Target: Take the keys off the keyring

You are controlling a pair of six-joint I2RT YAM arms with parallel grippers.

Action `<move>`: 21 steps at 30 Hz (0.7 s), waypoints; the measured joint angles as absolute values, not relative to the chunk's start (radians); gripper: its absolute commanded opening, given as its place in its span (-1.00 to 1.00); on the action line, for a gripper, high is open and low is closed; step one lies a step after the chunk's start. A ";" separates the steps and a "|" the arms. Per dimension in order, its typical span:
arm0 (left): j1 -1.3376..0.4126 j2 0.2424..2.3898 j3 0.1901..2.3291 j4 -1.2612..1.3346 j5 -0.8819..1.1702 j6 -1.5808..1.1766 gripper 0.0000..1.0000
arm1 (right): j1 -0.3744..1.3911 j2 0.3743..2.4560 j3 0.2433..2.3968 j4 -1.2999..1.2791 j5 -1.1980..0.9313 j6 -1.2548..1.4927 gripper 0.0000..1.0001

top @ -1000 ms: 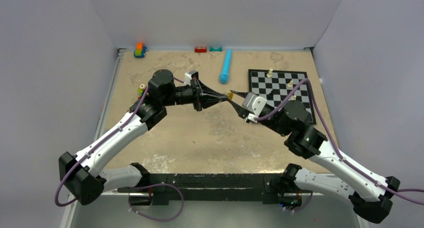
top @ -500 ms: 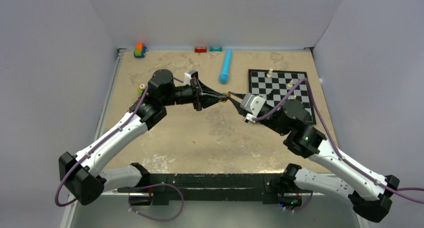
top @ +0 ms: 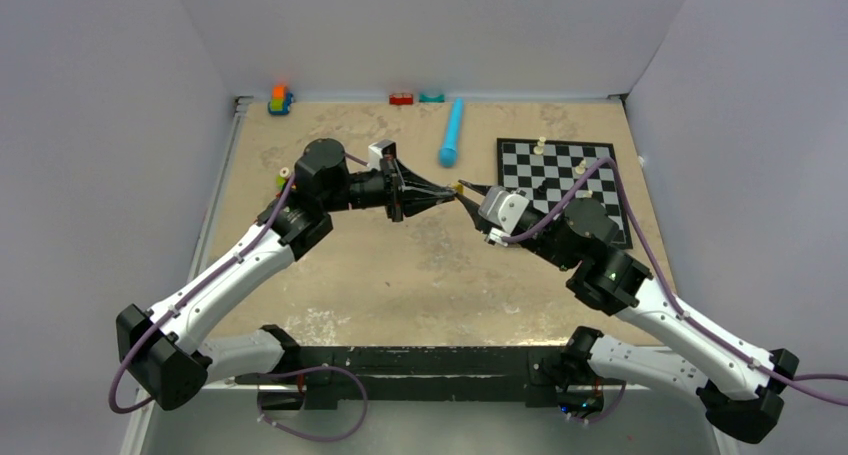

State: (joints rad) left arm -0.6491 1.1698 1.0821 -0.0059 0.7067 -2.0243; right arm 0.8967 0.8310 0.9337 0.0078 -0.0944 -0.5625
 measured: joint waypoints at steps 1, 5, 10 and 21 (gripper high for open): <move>-0.649 1.168 1.082 -0.006 0.707 -2.024 -1.00 | 0.897 0.831 0.934 0.008 -0.093 -0.565 -0.49; -0.649 1.166 1.082 -0.004 0.707 -2.024 -1.00 | 0.897 0.831 0.936 0.007 -0.088 -0.570 -0.55; -0.649 1.165 1.082 -0.002 0.707 -2.024 -1.00 | 0.897 0.831 0.943 0.002 -0.088 -0.573 -0.66; -0.649 1.164 1.082 0.013 0.707 -2.025 -1.00 | 0.897 0.831 0.948 0.000 -0.089 -0.572 -0.64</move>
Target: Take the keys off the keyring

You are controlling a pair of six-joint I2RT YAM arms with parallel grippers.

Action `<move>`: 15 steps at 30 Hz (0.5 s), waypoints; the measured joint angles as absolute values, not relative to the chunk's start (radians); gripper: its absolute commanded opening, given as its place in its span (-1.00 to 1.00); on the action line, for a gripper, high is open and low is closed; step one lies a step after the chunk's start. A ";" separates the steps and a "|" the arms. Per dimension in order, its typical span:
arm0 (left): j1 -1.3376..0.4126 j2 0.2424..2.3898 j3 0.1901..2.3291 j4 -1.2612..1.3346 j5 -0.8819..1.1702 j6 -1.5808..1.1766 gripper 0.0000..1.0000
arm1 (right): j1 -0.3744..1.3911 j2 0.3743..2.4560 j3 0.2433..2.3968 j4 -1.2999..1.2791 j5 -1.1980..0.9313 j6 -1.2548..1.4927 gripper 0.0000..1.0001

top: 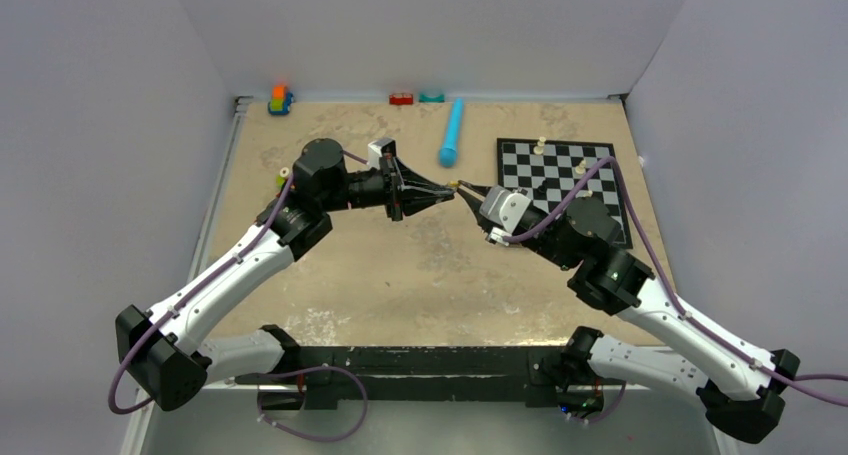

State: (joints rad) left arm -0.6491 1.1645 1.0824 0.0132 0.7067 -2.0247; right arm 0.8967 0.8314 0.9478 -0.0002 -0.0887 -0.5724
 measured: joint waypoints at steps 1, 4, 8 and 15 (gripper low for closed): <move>-0.649 1.164 1.082 0.013 0.707 -2.025 -1.00 | 0.897 0.831 0.948 -0.001 -0.088 -0.572 -0.62; -0.649 1.164 1.082 0.013 0.707 -2.025 -1.00 | 0.897 0.831 0.948 -0.001 -0.088 -0.572 -0.63; -0.649 1.162 1.082 0.013 0.707 -2.025 -1.00 | 0.897 0.831 0.948 0.000 -0.088 -0.572 -0.83; -0.649 1.153 1.082 0.013 0.707 -2.025 -1.00 | 0.897 0.837 0.955 0.000 -0.089 -0.576 -1.00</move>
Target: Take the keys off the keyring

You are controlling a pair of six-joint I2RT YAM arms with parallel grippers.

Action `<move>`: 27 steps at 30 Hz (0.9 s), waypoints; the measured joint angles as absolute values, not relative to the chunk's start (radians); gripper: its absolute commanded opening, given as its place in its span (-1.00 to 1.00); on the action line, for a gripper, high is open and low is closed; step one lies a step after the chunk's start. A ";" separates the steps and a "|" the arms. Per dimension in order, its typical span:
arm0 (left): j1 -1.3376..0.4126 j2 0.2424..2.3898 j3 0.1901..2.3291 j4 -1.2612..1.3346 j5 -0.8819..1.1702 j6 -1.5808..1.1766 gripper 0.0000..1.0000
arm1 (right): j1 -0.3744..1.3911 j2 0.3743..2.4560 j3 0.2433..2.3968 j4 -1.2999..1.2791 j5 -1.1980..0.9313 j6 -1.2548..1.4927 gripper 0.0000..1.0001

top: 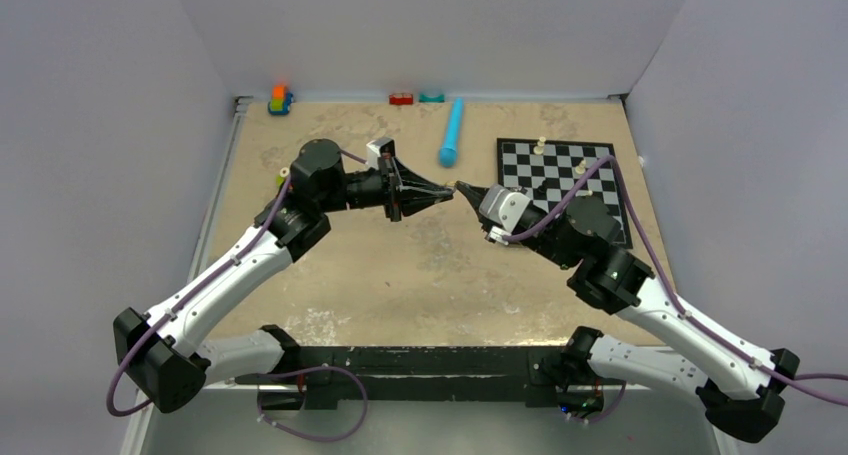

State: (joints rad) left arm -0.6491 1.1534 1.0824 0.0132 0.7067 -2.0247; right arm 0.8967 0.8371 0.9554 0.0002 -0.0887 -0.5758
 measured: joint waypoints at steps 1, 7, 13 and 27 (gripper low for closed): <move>-0.649 1.153 1.082 0.013 0.707 -2.025 -1.00 | 0.897 0.838 0.956 0.000 -0.089 -0.576 -1.00; -0.649 1.152 1.082 0.014 0.707 -2.032 -1.00 | 0.897 0.833 0.956 0.000 -0.089 -0.576 -1.00; -0.649 1.151 1.082 0.037 0.712 -2.045 -1.00 | 0.897 0.810 0.955 0.001 -0.097 -0.575 -1.00; -0.649 1.150 1.082 0.067 0.728 -2.067 -1.00 | 0.897 0.765 0.926 0.025 -0.101 -0.572 -0.76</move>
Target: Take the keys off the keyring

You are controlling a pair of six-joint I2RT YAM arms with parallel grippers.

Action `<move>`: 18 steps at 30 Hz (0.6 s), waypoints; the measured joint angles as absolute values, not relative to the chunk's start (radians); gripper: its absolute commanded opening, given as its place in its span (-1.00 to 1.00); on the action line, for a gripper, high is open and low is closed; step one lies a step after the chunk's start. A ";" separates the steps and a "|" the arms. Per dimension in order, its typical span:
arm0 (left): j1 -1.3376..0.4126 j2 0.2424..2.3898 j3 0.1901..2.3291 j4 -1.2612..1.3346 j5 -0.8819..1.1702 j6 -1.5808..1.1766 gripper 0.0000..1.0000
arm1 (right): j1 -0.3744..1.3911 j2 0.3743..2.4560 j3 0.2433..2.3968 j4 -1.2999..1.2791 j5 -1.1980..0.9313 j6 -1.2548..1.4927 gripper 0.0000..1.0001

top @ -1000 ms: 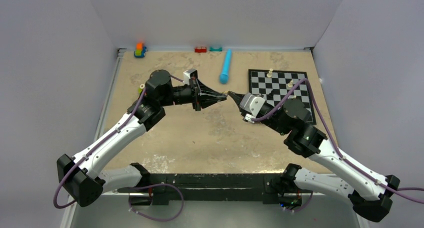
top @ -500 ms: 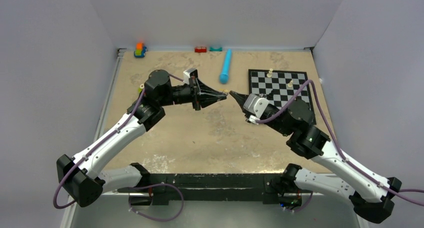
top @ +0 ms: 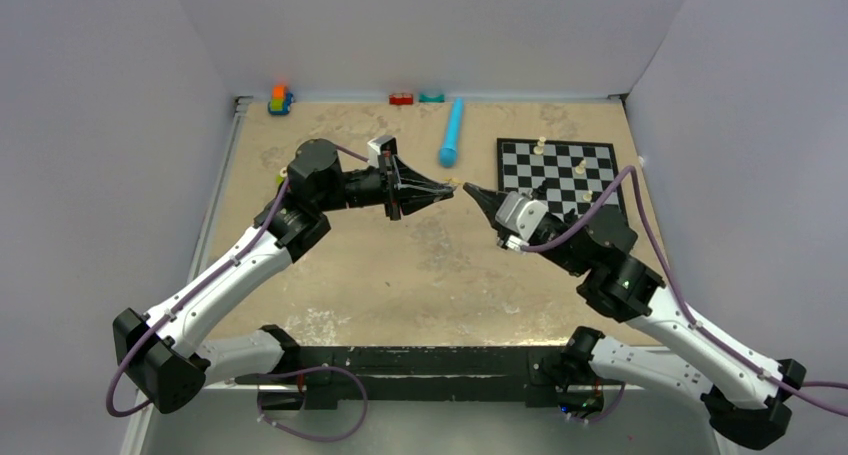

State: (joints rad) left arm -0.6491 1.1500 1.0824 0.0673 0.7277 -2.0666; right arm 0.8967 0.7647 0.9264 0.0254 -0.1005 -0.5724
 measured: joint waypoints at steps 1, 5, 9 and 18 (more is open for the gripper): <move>-0.649 1.150 1.082 0.067 0.728 -2.067 -1.00 | 0.897 0.767 0.926 0.026 -0.098 -0.570 -0.36; -0.649 1.150 1.082 0.073 0.729 -2.069 -1.00 | 0.897 0.785 0.926 0.022 -0.083 -0.561 0.17; -0.649 1.150 1.082 0.081 0.729 -2.069 -1.00 | 0.897 0.796 0.926 0.015 -0.070 -0.558 0.22; -0.649 1.150 1.082 0.089 0.729 -2.069 -1.00 | 0.897 0.799 0.941 0.016 -0.074 -0.558 -0.03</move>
